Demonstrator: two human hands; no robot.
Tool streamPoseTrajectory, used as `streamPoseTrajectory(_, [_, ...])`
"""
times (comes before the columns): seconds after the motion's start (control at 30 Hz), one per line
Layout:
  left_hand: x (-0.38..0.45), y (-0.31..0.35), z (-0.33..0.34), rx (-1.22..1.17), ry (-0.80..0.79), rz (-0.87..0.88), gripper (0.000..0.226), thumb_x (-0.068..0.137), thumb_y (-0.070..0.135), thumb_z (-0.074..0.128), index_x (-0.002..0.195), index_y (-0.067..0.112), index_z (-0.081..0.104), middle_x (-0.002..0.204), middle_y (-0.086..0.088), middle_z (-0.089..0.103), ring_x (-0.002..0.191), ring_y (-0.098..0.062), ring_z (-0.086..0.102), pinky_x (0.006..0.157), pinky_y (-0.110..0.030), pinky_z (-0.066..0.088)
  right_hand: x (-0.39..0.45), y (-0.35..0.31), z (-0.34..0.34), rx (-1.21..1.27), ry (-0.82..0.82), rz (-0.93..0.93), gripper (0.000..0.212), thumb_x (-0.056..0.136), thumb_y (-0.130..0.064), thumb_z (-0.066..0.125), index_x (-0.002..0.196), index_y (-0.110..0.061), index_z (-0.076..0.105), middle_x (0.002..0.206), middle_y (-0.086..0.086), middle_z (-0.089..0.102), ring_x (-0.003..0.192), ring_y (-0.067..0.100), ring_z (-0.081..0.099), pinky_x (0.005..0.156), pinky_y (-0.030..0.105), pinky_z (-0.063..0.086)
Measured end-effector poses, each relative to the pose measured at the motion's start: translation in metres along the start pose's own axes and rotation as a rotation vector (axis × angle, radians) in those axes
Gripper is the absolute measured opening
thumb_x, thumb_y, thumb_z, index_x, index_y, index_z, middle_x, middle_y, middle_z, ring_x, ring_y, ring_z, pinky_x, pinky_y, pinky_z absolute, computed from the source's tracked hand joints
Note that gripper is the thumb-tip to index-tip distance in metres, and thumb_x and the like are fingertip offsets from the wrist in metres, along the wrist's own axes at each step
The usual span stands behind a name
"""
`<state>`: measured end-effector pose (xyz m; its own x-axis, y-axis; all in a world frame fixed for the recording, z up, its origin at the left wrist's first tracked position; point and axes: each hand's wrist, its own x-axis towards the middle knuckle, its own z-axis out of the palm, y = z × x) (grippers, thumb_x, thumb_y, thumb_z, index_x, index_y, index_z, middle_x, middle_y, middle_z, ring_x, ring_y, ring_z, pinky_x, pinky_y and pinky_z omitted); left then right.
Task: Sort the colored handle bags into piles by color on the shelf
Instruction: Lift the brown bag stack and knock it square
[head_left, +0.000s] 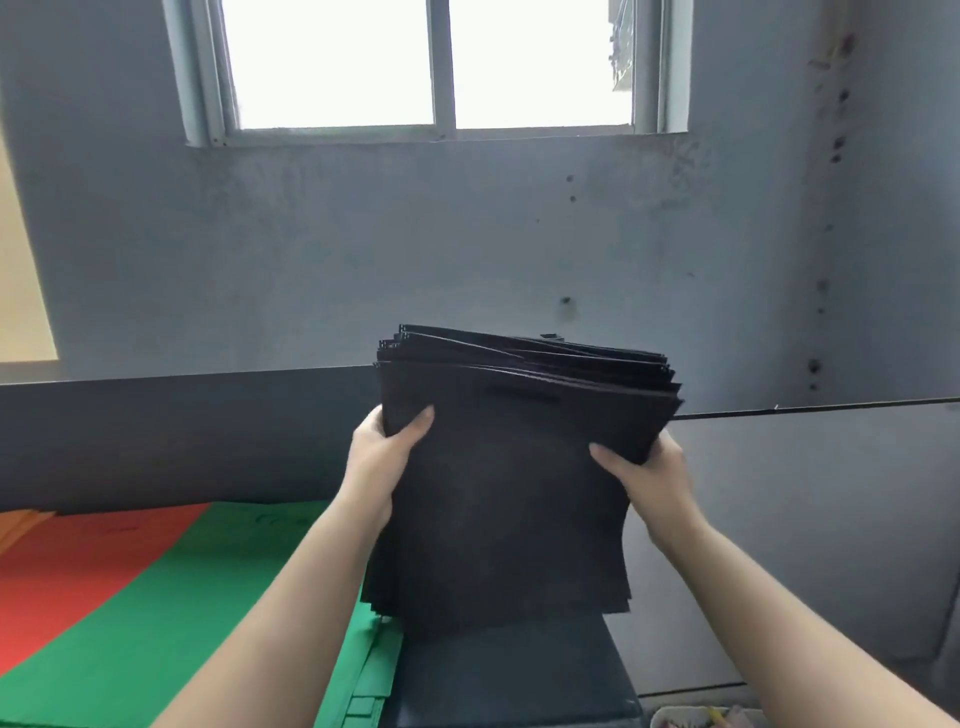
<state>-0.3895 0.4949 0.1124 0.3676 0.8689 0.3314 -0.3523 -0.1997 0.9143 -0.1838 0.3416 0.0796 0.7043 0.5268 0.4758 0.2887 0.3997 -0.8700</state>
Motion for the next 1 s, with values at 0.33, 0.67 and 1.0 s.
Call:
streamPoseTrajectory(0.33, [0.008,0.038,0.025,0.017,0.011,0.211,0.019,0.083,0.021,0.071,0.100,0.027,0.067,0.099,0.006,0.073,0.092,-0.015,0.069,0.079,-0.032,0.055,0.044,-0.061,0.019,-0.028,-0.058,-0.056,0.026,0.088,-0.021,0.065,0.114,-0.021,0.060,0.108,-0.007,0.068,0.097,0.010,0.065,0.082,0.027,0.052])
streamPoseTrajectory(0.67, [-0.016,-0.017,0.002,0.209,-0.063,0.145,0.015,0.093,0.015,0.059,0.098,0.028,0.066,0.102,0.005,0.071,0.097,-0.016,0.066,0.086,-0.033,0.052,0.008,-0.014,0.004,-0.072,-0.046,0.015,0.026,0.088,-0.002,0.061,0.098,-0.026,0.061,0.098,-0.010,0.068,0.091,0.010,0.065,0.074,0.022,0.050])
streamPoseTrajectory(1.0, [-0.006,0.007,-0.009,0.014,-0.175,0.160,0.063,0.087,0.010,0.066,0.140,0.027,0.037,0.111,0.003,0.070,0.103,-0.015,0.066,0.081,-0.030,0.056,0.012,-0.023,-0.009,0.049,-0.089,-0.057,0.050,0.084,-0.004,0.068,0.123,-0.026,0.047,0.112,-0.014,0.063,0.095,-0.004,0.064,0.075,0.014,0.054])
